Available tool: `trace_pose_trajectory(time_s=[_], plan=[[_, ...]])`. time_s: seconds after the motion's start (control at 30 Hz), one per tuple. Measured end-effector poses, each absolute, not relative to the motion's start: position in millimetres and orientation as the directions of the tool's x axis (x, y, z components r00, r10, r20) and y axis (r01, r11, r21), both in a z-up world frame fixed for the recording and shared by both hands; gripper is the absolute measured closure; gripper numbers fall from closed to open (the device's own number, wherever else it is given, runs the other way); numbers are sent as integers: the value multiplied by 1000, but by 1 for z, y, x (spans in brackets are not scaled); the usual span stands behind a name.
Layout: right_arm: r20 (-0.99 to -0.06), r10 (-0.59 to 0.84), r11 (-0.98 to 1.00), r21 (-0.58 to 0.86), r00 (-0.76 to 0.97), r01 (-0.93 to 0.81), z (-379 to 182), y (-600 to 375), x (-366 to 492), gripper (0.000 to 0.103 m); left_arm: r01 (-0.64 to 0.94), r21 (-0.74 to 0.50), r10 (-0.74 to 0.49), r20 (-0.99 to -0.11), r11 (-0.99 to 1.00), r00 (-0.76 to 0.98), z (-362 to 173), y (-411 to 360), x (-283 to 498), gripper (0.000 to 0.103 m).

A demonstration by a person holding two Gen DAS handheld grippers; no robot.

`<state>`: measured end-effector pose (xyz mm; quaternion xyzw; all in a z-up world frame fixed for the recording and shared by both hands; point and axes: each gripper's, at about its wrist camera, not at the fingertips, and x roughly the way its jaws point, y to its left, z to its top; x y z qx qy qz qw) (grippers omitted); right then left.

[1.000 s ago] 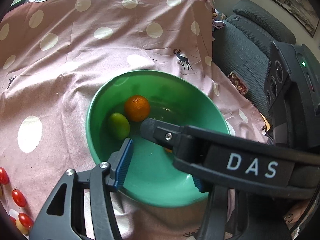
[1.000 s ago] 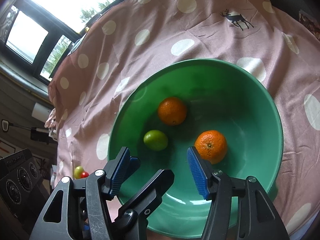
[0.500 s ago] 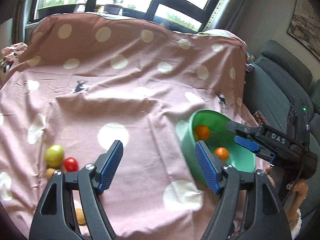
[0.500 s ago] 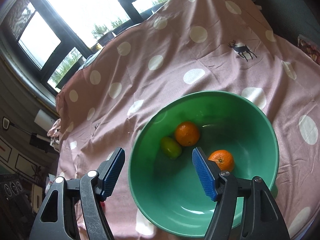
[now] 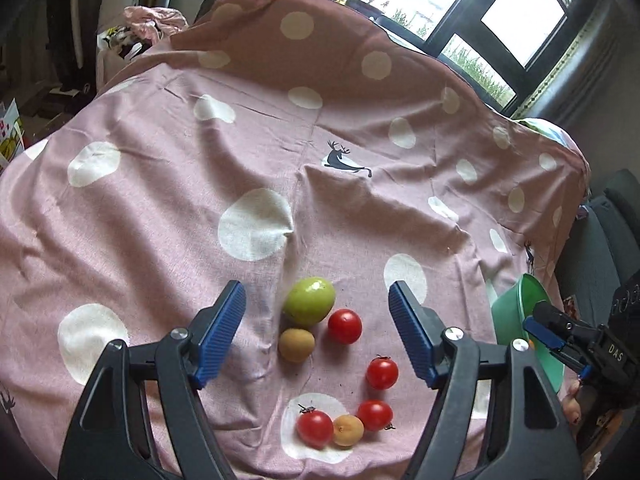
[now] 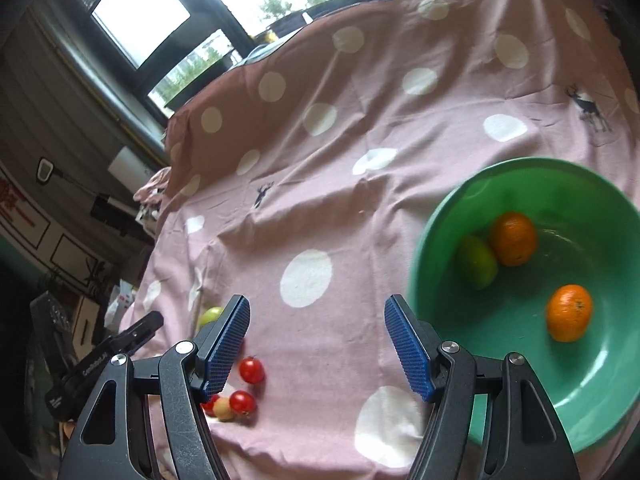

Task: Organize fruits
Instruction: 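Move the right gripper back toward the remaining fruits on the cloth, then close the right gripper around the pale yellow-green fruit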

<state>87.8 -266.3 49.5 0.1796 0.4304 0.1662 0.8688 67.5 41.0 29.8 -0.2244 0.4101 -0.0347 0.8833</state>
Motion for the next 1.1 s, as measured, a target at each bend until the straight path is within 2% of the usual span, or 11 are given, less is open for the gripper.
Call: trace_pose_trajectory(time_s=[0.13, 0.2, 0.23, 0.37, 0.4, 0.47, 0.5, 0.53, 0.67, 1.1], plan=[[-710, 515, 852, 484, 481, -197, 44, -220, 114, 32, -115, -442, -278, -724, 890, 631, 22, 38, 75, 36], [-714, 559, 828, 511, 421, -232, 39, -194, 131, 32, -118, -417, -261, -740, 901, 620, 17, 37, 78, 42], [-720, 574, 818, 523, 390, -239, 35, -182, 139, 32, -125, -416, -261, -748, 901, 610, 14, 37, 80, 50], [-749, 603, 795, 535, 275, -285, 15, -137, 164, 32, -114, -439, -298, -756, 891, 582, 5, 37, 86, 57], [-758, 602, 793, 534, 249, -292, 9, -128, 168, 34, -110, -435, -299, -761, 894, 576, 3, 37, 87, 58], [-786, 579, 805, 510, 215, -303, -1, -113, 173, 43, -106, -434, -308, -772, 895, 555, -1, 35, 90, 61], [-799, 566, 812, 495, 204, -310, -6, -108, 175, 53, -103, -434, -314, -776, 895, 547, -2, 34, 92, 62], [-804, 563, 811, 493, 192, -316, -11, -104, 176, 55, -102, -431, -314, -780, 896, 542, -3, 33, 92, 63], [-801, 584, 790, 523, 132, -321, -24, -93, 180, 55, -102, -425, -311, -787, 899, 533, -6, 31, 96, 64], [-807, 581, 787, 526, 104, -322, -36, -86, 183, 56, -100, -378, -276, -809, 920, 519, -13, 22, 102, 65]])
